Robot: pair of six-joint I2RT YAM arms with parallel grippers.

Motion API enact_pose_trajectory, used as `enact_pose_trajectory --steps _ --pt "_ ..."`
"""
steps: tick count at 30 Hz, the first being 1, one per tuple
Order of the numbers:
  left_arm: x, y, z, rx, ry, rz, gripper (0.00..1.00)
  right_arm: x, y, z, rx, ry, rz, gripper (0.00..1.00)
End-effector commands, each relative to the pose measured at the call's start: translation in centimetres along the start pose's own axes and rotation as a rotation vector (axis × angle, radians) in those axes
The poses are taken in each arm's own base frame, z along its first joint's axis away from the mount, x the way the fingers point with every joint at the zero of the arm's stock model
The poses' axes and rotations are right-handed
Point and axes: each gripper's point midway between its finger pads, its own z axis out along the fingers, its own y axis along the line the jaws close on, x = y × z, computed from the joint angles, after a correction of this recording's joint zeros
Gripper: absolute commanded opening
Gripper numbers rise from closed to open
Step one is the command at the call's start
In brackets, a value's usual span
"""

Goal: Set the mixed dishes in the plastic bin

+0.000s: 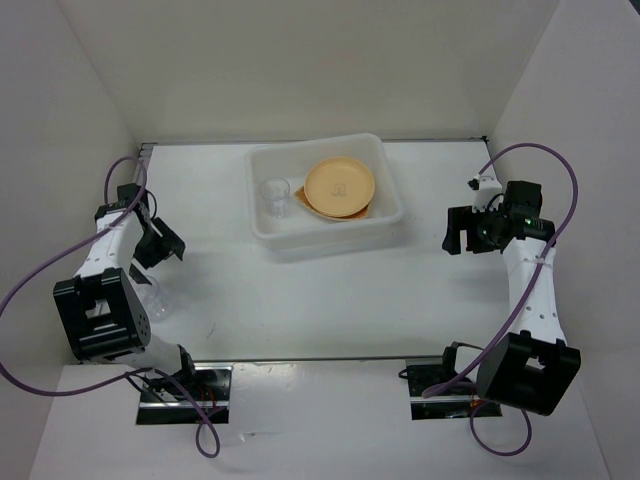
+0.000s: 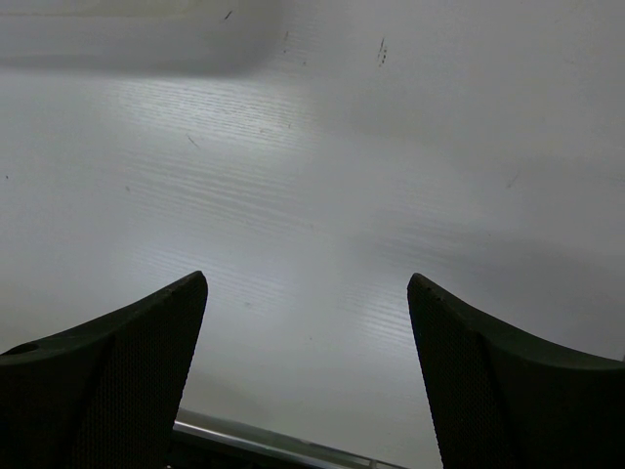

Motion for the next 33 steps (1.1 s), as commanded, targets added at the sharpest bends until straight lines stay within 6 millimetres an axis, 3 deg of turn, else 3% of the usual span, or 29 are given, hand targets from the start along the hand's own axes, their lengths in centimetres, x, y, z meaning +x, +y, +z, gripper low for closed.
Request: enact_pose_trajectory --steps 1,6,10,11,14,15,17,20,22,24,25,28,29,30,31,32,33 --pt "-0.4 0.2 0.2 -0.007 -0.010 -0.005 1.00 -1.0 -0.4 0.0 0.012 -0.050 -0.013 0.88" --pt "-0.6 0.1 1.7 -0.023 0.012 -0.010 0.98 -1.0 -0.4 0.0 0.012 -0.050 -0.013 0.88" --pt "-0.4 -0.3 2.7 -0.017 0.038 0.002 0.61 -0.9 -0.4 0.2 0.009 -0.042 -0.010 0.88" --pt "-0.4 -0.3 2.7 -0.017 0.038 0.013 0.39 -0.9 -0.4 0.2 0.009 -0.042 -0.010 0.88" --pt "-0.3 -0.3 2.9 -0.021 0.046 0.014 0.08 -0.7 -0.7 0.3 0.015 -0.043 0.006 0.88" --pt "-0.4 -0.3 2.7 -0.021 0.046 0.014 0.00 -0.7 -0.7 0.3 0.015 -0.043 0.006 0.88" --pt "-0.9 -0.6 2.2 -0.009 0.025 0.000 0.00 -0.7 -0.8 0.3 0.024 -0.040 0.006 0.88" --pt "-2.6 -2.8 -1.0 0.123 -0.044 -0.055 0.00 -0.6 -1.1 0.2 0.030 -0.041 0.013 0.88" --pt "-5.5 -6.3 -6.0 0.372 -0.194 -0.088 0.00 -0.6 -1.1 0.2 0.030 -0.041 0.013 0.88" --pt "-5.2 -11.5 -12.7 0.740 -0.224 -0.006 0.00 -0.6 -1.1 0.2 0.030 -0.041 0.013 0.88" --pt "-5.6 -14.1 -14.9 0.876 -0.243 0.058 0.00 -0.6 -1.1 0.2 0.030 -0.041 0.013 0.88" --pt "-3.1 -19.3 -20.7 1.161 -0.225 0.210 0.00 -0.6 -1.3 0.2 0.036 -0.042 0.020 0.88" --pt "-3.1 -20.2 -23.4 1.207 -0.267 0.259 0.00 -0.6 -1.3 0.2 0.036 -0.042 0.020 0.88" --pt "-3.5 -21.2 -23.7 1.179 -0.306 0.282 0.00 -0.6 -1.3 0.2 0.036 -0.042 0.020 0.88" --pt "-1.1 -22.6 -24.5 1.168 -0.286 0.364 0.00 -0.6 -1.3 0.2 0.036 -0.042 0.020 0.88" --pt "-1.7 -24.2 -26.4 1.159 -0.363 0.465 0.00 -0.6 -1.3 0.2 0.036 -0.042 0.020 0.88" --pt "-1.2 -25.1 -26.6 1.127 -0.373 0.519 0.00 -0.6 -1.3 0.2 0.036 -0.042 0.020 0.88"
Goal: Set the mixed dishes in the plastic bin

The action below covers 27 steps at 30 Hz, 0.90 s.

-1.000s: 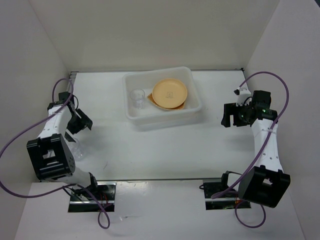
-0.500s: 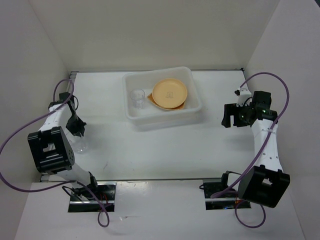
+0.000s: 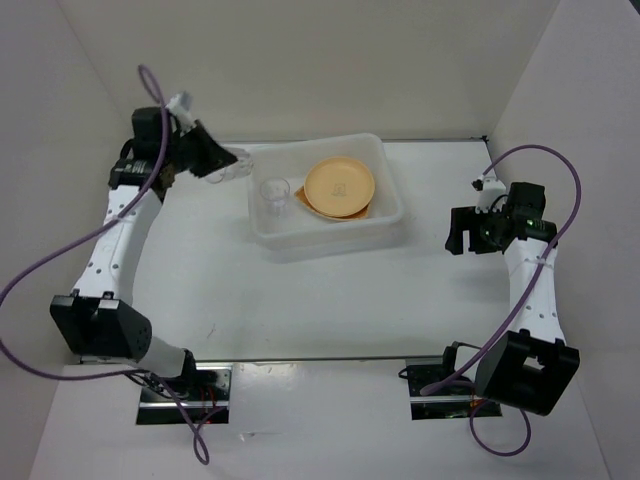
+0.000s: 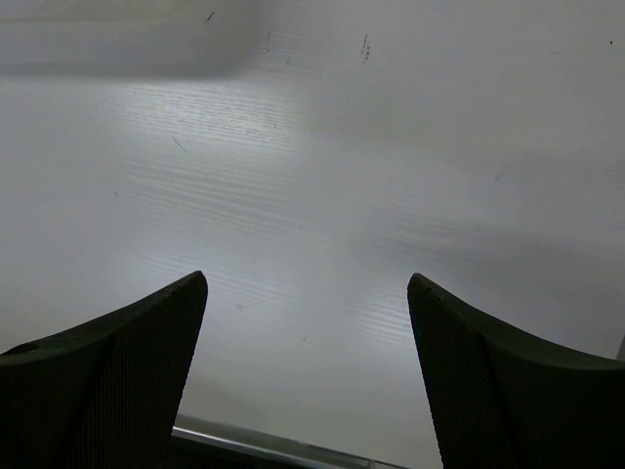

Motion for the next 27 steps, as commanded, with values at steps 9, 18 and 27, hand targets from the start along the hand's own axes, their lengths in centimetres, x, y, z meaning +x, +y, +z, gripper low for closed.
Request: enact_pose_trajectory --steps 9,18,27 --pt "9.3 -3.6 9.1 -0.141 0.369 0.490 0.00 -1.0 -0.6 0.2 0.018 -0.047 -0.003 0.88" --pt "14.1 -0.6 11.4 -0.260 0.471 0.575 0.00 -1.0 -0.8 0.1 0.024 -0.047 0.004 0.88" --pt "15.8 1.8 14.0 -0.322 0.524 0.606 0.09 -0.9 -1.1 0.0 0.030 -0.048 0.011 0.88"
